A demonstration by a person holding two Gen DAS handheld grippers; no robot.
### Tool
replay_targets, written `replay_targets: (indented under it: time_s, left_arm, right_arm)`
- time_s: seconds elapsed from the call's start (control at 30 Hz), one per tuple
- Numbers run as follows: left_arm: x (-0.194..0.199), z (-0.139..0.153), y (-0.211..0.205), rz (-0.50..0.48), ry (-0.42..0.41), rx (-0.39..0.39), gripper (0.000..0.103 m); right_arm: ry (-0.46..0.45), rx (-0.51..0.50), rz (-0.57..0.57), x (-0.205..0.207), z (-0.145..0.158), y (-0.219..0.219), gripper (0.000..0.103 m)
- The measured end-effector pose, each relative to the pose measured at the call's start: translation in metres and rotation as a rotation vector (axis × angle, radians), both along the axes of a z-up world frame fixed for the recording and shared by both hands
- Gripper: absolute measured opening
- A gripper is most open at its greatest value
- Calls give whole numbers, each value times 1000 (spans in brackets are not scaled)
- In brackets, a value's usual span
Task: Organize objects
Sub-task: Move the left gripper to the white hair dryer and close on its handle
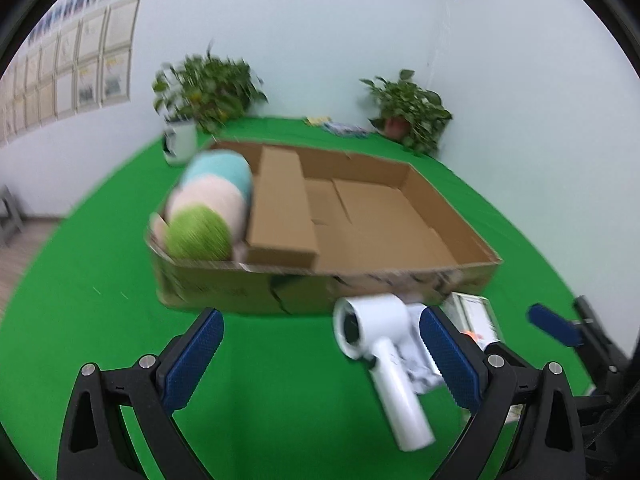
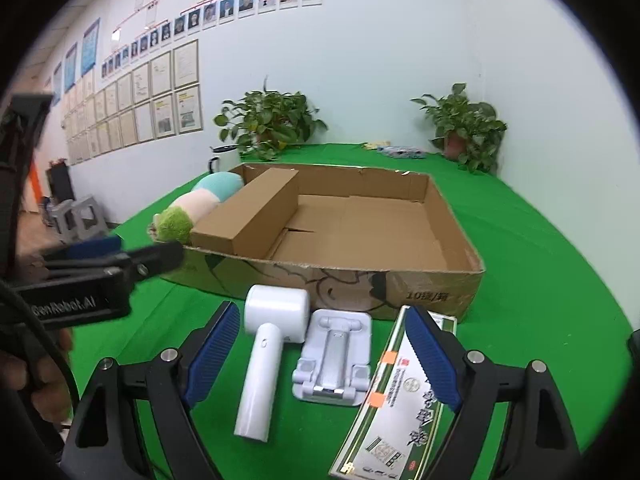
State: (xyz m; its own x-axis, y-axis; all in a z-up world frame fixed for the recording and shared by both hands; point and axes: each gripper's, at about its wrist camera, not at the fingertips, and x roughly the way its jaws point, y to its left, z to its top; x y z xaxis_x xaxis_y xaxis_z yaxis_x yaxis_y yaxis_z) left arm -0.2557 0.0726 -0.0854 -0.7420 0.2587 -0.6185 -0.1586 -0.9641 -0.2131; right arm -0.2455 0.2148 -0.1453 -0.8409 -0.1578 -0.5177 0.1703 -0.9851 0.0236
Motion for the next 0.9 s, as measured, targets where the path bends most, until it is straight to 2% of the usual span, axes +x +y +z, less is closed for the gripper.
replay_targets:
  time_s: [0.13, 0.23, 0.33, 0.43, 0.47, 0.5, 0.57, 0.63, 0.67, 0.73, 0.77, 0.8, 0.83, 0.87, 0.9]
  left_arm:
    - [-16, -18, 7, -88, -111, 110, 98]
    - [-31, -32, 18, -159, -191, 145, 98]
    - [-44, -51, 27, -232, -293, 195, 92]
    - [-55, -72, 36, -289, -364, 211, 80]
    - [-59, -80, 38, -300, -391, 223, 71]
    - [-66, -89, 39, -310, -423, 243, 67]
    - [-68, -99, 44, -316, -460, 261, 65]
    - [-71, -102, 48, -346, -469, 263, 64]
    - [-73, -104, 51, -365, -487, 269, 56]
    - [-74, -105, 53, -367, -489, 257, 55]
    - [-74, -105, 53, -364, -480, 246, 52]
    - [-72, -105, 53, -358, -470, 222, 41]
    - [-71, -106, 52, -346, -463, 206, 35]
    - [-70, -107, 49, -335, -459, 211, 35]
    - [-68, -109, 46, -328, -460, 230, 34]
  right_arm:
    - [-49, -74, 88, 1, -6, 14, 85]
    - [-83, -84, 170, 2, -12, 15, 85]
    - [-122, -88, 208, 3, -19, 8, 85]
    - [-169, -86, 213, 6, -32, 1, 76]
    - [-193, -95, 223, 5, -36, -1, 73]
    - [-215, -104, 227, 4, -40, -3, 71]
    - [-247, -97, 220, 1, -45, -8, 67]
    - [-284, -90, 225, -3, -49, -16, 62]
    - [-298, -90, 239, -5, -51, -19, 59]
    - [-320, -73, 258, -7, -54, -29, 57]
    - [-331, -59, 265, -8, -56, -35, 52]
    - [-335, -46, 259, -8, -57, -39, 52]
    - [-331, -27, 244, -7, -58, -42, 51]
    - [-327, -16, 233, -6, -58, -44, 47]
    - [-326, -4, 214, -4, -58, -44, 35]
